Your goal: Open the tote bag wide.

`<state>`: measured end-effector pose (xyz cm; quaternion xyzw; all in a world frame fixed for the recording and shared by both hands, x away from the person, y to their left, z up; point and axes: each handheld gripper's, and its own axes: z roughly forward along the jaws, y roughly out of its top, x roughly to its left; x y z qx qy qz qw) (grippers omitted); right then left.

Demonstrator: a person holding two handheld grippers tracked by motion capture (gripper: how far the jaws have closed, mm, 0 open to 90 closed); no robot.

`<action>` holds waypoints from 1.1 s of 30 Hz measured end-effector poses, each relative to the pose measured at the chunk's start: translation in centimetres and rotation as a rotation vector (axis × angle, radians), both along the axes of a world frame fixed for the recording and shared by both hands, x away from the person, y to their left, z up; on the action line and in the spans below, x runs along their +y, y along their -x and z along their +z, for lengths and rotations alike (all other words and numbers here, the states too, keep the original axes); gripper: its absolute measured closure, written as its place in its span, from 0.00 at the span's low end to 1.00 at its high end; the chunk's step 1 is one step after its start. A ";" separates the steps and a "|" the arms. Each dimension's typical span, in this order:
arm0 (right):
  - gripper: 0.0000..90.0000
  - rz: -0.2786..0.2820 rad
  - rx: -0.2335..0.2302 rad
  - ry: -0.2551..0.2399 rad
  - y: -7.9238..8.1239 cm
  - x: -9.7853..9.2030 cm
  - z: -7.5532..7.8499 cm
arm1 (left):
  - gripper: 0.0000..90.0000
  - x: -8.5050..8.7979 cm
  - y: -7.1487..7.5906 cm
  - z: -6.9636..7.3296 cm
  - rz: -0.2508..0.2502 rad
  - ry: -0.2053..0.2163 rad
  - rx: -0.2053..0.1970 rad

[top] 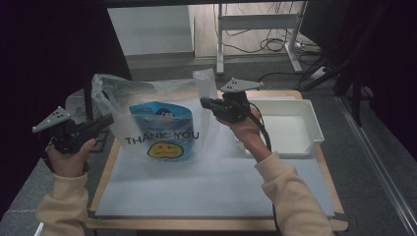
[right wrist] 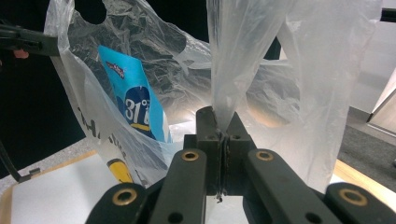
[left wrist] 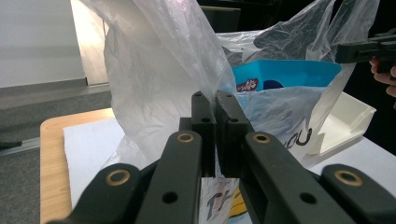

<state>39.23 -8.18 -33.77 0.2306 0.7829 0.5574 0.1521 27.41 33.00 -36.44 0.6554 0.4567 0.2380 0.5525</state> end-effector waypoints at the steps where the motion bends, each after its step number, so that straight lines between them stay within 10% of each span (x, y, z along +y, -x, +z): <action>1: 0.97 0.000 0.000 0.000 0.0 0.0 0.0 | 0.98 0.0 0.0 0.0 0.000 0.000 0.000; 33: 0.98 -0.024 0.017 0.025 0.8 -0.4 -2.3 | 1.00 0.6 0.0 -1.4 -0.010 -0.007 0.054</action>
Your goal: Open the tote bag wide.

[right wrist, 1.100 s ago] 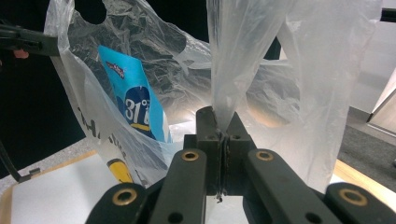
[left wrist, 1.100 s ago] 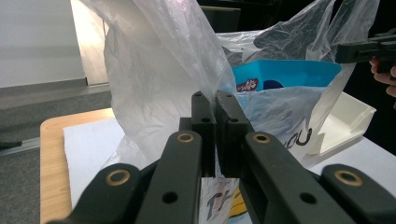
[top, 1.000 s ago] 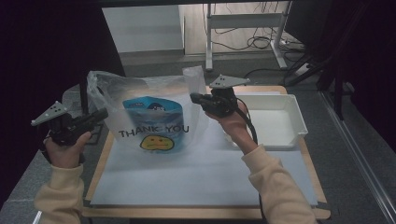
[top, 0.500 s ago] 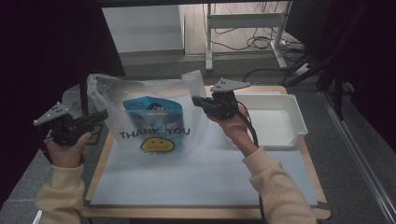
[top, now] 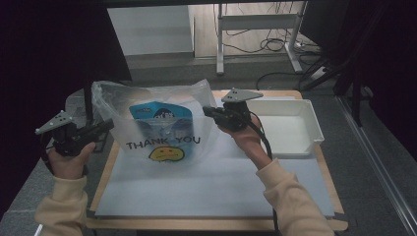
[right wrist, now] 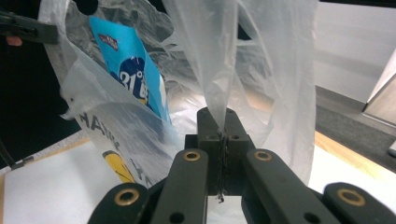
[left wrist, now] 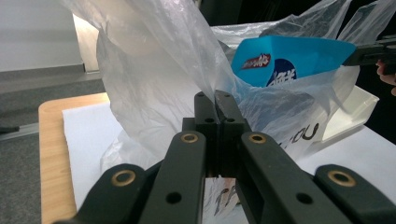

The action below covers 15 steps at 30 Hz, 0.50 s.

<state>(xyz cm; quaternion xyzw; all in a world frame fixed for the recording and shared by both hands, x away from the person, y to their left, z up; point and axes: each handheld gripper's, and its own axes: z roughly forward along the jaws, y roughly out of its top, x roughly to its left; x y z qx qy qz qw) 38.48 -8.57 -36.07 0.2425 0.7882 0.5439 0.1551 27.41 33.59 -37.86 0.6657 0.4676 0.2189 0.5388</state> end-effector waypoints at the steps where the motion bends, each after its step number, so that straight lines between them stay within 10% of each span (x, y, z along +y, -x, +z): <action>1: 0.98 0.000 -0.003 0.010 0.1 0.0 -0.1 | 1.00 0.0 0.1 -0.2 -0.002 -0.003 0.008; 15: 0.98 0.010 0.010 0.009 1.2 -0.5 -1.6 | 1.00 -0.1 0.5 -1.3 -0.015 -0.027 0.036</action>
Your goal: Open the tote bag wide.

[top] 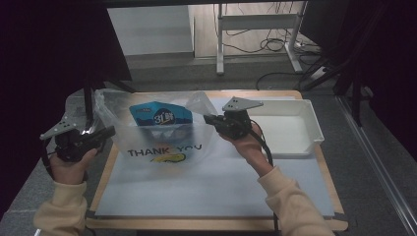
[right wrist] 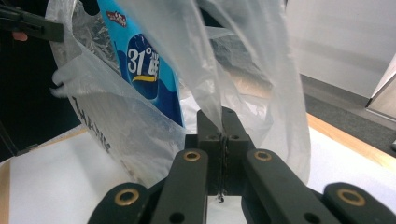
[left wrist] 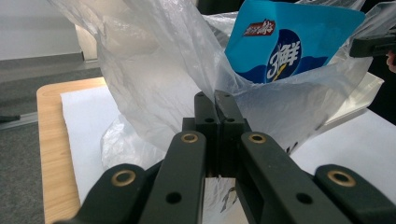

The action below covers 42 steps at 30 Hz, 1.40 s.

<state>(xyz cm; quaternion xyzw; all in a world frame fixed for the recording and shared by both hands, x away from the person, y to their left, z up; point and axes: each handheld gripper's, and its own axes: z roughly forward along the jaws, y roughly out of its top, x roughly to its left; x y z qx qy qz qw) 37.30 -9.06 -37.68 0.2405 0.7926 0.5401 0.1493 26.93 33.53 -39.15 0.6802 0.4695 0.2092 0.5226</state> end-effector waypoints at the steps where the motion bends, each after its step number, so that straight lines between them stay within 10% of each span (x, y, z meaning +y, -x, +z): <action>1: 0.98 -0.001 0.004 -0.001 0.0 -0.1 -0.2 | 1.00 0.0 0.0 0.0 -0.001 -0.001 0.001; 42: 0.98 -0.027 0.082 0.021 -0.2 -0.5 -5.8 | 1.00 -0.8 -0.6 -3.3 -0.013 -0.038 0.092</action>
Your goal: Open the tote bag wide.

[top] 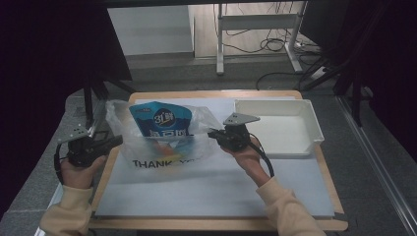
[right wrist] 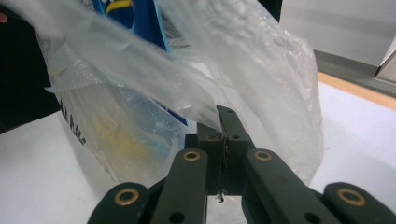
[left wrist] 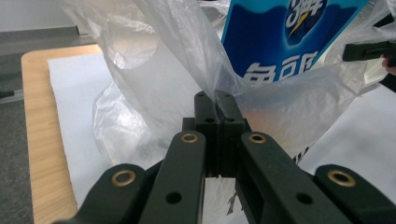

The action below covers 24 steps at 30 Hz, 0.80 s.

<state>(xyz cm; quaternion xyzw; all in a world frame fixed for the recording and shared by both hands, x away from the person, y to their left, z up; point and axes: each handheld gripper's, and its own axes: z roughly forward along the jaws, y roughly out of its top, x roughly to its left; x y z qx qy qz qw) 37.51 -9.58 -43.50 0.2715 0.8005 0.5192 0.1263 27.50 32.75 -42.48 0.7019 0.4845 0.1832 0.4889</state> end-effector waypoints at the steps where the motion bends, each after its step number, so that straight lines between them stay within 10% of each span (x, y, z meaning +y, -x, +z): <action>1: 0.98 0.000 0.003 0.003 0.0 0.0 -0.2 | 1.00 0.0 0.0 -0.2 0.001 -0.002 0.005; 24: 0.98 0.000 0.088 0.137 0.2 1.2 -5.1 | 1.00 -0.2 -0.9 -4.6 0.006 -0.033 0.107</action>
